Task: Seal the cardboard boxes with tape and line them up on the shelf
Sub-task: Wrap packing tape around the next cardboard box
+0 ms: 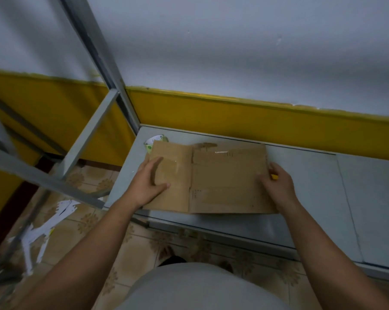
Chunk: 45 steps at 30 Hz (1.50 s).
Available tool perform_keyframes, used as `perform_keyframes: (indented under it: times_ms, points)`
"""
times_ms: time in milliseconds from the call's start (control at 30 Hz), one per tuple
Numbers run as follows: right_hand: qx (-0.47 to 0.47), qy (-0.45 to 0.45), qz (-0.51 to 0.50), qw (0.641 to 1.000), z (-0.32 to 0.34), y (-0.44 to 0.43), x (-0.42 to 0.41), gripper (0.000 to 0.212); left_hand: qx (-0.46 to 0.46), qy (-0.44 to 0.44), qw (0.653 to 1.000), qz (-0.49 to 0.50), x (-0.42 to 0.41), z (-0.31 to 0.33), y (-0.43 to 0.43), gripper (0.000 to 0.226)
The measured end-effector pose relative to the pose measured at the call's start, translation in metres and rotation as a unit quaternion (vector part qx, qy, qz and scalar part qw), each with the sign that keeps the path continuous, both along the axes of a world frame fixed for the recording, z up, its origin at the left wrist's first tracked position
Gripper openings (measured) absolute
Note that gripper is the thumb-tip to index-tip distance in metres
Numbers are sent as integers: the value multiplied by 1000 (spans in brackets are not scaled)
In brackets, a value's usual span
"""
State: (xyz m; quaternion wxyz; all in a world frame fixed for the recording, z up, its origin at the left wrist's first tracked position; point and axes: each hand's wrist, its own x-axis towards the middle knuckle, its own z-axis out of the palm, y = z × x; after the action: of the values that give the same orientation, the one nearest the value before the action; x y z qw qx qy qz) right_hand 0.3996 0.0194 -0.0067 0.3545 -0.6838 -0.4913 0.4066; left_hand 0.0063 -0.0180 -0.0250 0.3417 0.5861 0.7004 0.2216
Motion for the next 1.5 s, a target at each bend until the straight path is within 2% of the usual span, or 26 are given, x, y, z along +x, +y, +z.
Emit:
perform_keyframes:
  times_ms: [67,167,200,267,333,400,567,700,833,900,1067,1167,1233,1400,1500]
  points:
    - [-17,-19,66,998,0,-3,-6,76,13,15,1000,8,-3,-9,5,90]
    - [-77,-150,189,968,-16,-12,-3,131,36,32,999,2,-11,-22,9,77]
    - [-88,-201,239,946,-23,-15,-1,142,38,29,999,-2,-14,-24,9,77]
    - [-95,-277,315,902,-32,-23,0,149,17,16,1000,-17,-17,-27,9,84]
    - [-73,-303,323,893,-38,-30,-1,143,2,4,999,-40,-20,-30,6,96]
    - [-52,-294,300,906,-44,-33,0,130,14,6,997,-72,-23,-32,3,105]
    - [-60,-178,260,947,-39,-42,9,90,-13,59,978,-197,-31,-21,-3,115]
    - [-15,-162,231,959,-27,-51,9,54,1,104,964,-246,-32,-7,-7,123]
    - [68,-161,158,972,-21,-55,10,64,33,132,958,-253,-23,6,-9,118]
    - [93,-163,140,972,-14,-52,7,67,37,109,962,-248,-18,13,-13,112]
    - [145,-164,127,967,18,-44,-10,60,77,-39,982,-167,-3,21,-15,88]
    - [180,-169,115,962,38,-35,-26,55,101,-194,970,-109,20,33,-12,66]
    - [192,-158,95,964,50,-29,-37,52,95,-262,958,-68,33,42,-12,55]
    - [217,-90,16,972,71,-14,-55,32,71,-247,966,17,37,49,-5,41]
    - [168,-34,-33,985,69,-5,-56,28,65,-209,976,2,34,54,2,52]
